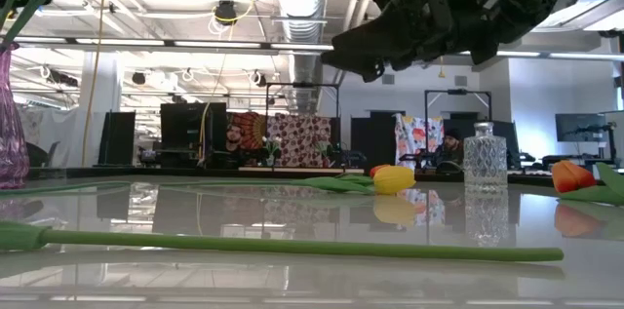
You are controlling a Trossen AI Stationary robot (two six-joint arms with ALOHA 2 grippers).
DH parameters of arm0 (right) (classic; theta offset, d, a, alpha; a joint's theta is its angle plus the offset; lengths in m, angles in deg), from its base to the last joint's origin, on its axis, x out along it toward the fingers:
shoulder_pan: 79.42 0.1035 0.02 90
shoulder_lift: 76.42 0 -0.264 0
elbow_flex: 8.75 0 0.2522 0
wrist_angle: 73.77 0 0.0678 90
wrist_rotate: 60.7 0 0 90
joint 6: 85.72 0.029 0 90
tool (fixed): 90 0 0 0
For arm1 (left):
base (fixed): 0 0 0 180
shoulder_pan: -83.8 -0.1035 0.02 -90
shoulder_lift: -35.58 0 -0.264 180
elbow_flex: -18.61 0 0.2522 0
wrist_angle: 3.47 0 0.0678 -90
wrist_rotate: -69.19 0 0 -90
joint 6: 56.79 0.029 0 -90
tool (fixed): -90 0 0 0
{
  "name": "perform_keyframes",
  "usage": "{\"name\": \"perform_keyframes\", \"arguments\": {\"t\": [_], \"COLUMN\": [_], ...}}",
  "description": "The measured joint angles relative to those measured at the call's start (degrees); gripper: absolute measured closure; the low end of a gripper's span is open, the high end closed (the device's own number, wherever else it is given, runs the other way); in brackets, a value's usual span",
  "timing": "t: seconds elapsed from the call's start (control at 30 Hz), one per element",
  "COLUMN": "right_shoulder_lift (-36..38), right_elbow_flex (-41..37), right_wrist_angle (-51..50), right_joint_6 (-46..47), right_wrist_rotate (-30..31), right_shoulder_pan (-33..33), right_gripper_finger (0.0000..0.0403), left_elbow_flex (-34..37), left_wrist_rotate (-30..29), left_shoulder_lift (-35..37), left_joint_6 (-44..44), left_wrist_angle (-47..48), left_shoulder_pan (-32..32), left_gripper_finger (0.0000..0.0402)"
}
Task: Sort flowers into vase by color
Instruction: Put the top red tulip into the purple vase
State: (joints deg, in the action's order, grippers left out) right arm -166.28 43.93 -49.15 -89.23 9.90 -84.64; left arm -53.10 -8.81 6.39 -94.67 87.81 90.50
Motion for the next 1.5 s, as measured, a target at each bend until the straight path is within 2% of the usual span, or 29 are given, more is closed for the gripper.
{"name": "perform_keyframes", "arguments": {"t": [0.2,0.27,0.37,0.43,0.53,0.6,0.73,0.83,0.93,1.0,1.13,1.17,1.37,1.5], "right_shoulder_lift": [0.0,0.0,-0.8,-2.0,-4.6,-7.1,-14.5,-20.3,-24.8,-27.1,-31.5,-32.8,-41.1,-46.7], "right_elbow_flex": [0.1,1.5,5.6,8.9,15.5,20.5,31.6,40.9,48.6,52.8,60.6,62.6,74.9,84.3], "right_wrist_angle": [-0.1,0.8,0.8,0.6,0.6,1.0,0.9,0.9,0.6,0.5,0.4,0.4,-0.2,0.3], "right_joint_6": [0.0,0.5,0.9,0.6,0.4,0.4,0.5,0.4,0.1,0.1,0.4,0.3,3.6,4.9], "right_wrist_rotate": [0.3,2.6,6.2,6.3,6.3,6.4,6.5,6.6,6.9,7.4,7.7,7.8,7.7,6.8], "right_shoulder_pan": [-0.6,-0.1,1.3,2.1,2.6,2.6,2.6,2.6,2.0,1.4,-0.3,-0.7,-1.2,-0.7], "right_gripper_finger": [0.0145,0.0145,0.0145,0.0145,0.0147,0.0153,0.0173,0.0198,0.0244,0.0286,0.0376,0.0385,0.0367,0.038], "left_elbow_flex": [0.0,0.0,-0.7,-2.4,-6.4,-9.3,-13.5,-14.3,-14.3,-14.3,-14.3,-14.3,-14.3,-14.3], "left_wrist_rotate": [4.9,5.6,5.1,2.3,-6.7,-14.6,-35.9,-53.2,-63.4,-65.5,-65.7,-65.7,-65.8,-66.3], "left_shoulder_lift": [0.0,0.0,-0.1,-0.4,-1.0,-1.3,-1.5,-1.5,-1.5,-1.5,-1.5,-1.5,-1.5,-1.5], "left_joint_6": [-7.3,-8.3,-8.1,-6.7,-2.9,1.3,11.3,14.7,15.2,15.2,15.2,15.2,17.2,17.2], "left_wrist_angle": [0.2,0.2,1.3,3.4,6.2,6.4,4.8,4.6,4.7,4.6,4.5,4.5,4.5,4.5], "left_shoulder_pan": [0.0,0.0,0.0,0.0,0.0,0.0,0.0,0.0,0.0,0.0,0.0,0.0,0.0,0.0], "left_gripper_finger": [0.0303,0.0303,0.0303,0.0303,0.0303,0.0303,0.0303,0.0303,0.0303,0.0303,0.0303,0.0303,0.0304,0.0304]}}
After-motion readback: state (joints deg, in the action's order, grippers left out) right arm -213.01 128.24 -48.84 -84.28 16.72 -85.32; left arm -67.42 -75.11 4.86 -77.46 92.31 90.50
